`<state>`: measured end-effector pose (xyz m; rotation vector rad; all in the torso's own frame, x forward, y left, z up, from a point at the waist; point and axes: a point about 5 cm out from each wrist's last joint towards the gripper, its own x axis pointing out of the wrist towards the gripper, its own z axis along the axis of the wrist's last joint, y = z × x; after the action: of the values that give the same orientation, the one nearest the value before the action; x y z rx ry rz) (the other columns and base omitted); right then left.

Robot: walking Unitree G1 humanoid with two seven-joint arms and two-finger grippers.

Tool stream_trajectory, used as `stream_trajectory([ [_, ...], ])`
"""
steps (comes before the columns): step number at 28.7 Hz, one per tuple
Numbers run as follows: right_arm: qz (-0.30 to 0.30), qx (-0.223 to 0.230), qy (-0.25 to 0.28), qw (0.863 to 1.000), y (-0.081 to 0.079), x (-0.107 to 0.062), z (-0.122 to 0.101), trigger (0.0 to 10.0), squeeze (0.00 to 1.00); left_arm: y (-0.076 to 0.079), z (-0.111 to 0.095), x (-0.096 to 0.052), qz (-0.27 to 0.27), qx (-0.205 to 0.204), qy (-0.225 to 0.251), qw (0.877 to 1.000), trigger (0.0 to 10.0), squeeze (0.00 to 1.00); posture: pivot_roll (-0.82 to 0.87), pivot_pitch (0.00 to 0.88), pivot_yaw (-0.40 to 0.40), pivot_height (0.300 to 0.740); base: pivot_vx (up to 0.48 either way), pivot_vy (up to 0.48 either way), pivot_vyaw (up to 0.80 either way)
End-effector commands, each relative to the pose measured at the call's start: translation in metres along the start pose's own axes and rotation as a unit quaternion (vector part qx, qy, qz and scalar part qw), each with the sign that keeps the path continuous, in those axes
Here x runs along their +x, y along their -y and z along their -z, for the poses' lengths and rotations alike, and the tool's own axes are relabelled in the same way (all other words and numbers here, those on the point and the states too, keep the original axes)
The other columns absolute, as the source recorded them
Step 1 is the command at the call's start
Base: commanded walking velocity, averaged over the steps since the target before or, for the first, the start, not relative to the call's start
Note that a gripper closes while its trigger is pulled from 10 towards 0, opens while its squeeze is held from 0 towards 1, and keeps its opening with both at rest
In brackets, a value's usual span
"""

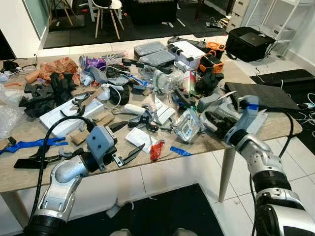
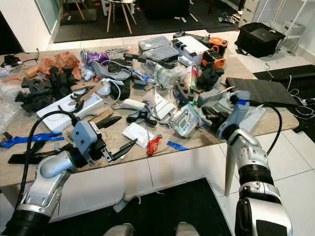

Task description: Picking trash to rubbish bin

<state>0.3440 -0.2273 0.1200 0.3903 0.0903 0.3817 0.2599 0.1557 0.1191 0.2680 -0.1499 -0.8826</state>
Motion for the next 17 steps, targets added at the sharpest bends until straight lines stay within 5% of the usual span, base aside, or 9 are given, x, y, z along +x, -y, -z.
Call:
stream_trajectory([
  [1,-0.018,0.009,0.026,0.999,-0.005,0.002,-0.006,0.0,0.00,0.002,0.005,-0.001,0.010,0.000,-0.008,1.000,10.0,0.00,0.00,0.000,-0.001,0.740,0.000,0.000,0.00],
  [4,-0.044,-0.016,-0.007,0.999,-0.011,0.002,0.000,0.0,0.00,0.002,0.005,-0.001,0.011,-0.001,-0.008,1.000,10.0,0.00,0.00,0.000,-0.001,0.740,0.000,0.000,0.00],
  [5,-0.043,-0.042,-0.036,0.998,-0.011,0.001,0.006,10.0,0.00,0.002,0.006,-0.001,0.011,-0.001,-0.008,1.000,10.0,0.00,0.00,0.000,-0.001,0.740,0.000,0.000,0.00],
  [7,-0.041,-0.059,-0.053,0.996,-0.011,0.001,0.010,10.0,0.04,0.002,0.006,-0.001,0.011,-0.001,-0.008,1.000,10.0,0.00,0.00,0.000,-0.001,0.740,0.000,0.000,0.00],
  [8,-0.036,-0.077,-0.067,0.994,-0.009,-0.001,0.012,10.0,0.61,0.002,0.006,-0.001,0.011,-0.001,-0.008,1.000,10.0,0.00,-0.01,0.000,0.000,0.740,0.000,0.000,0.00],
  [9,-0.030,-0.093,-0.080,0.992,-0.007,-0.002,0.013,10.0,1.00,0.002,0.006,-0.001,0.011,-0.001,-0.008,1.000,10.0,0.00,0.00,0.000,0.000,0.740,0.000,0.000,0.00],
  [17,-0.037,-0.129,-0.106,0.985,-0.004,0.000,0.002,10.0,1.00,0.003,0.006,0.000,0.014,-0.002,-0.007,1.000,10.0,0.00,-0.01,0.000,0.001,0.740,0.000,0.000,0.00],
])
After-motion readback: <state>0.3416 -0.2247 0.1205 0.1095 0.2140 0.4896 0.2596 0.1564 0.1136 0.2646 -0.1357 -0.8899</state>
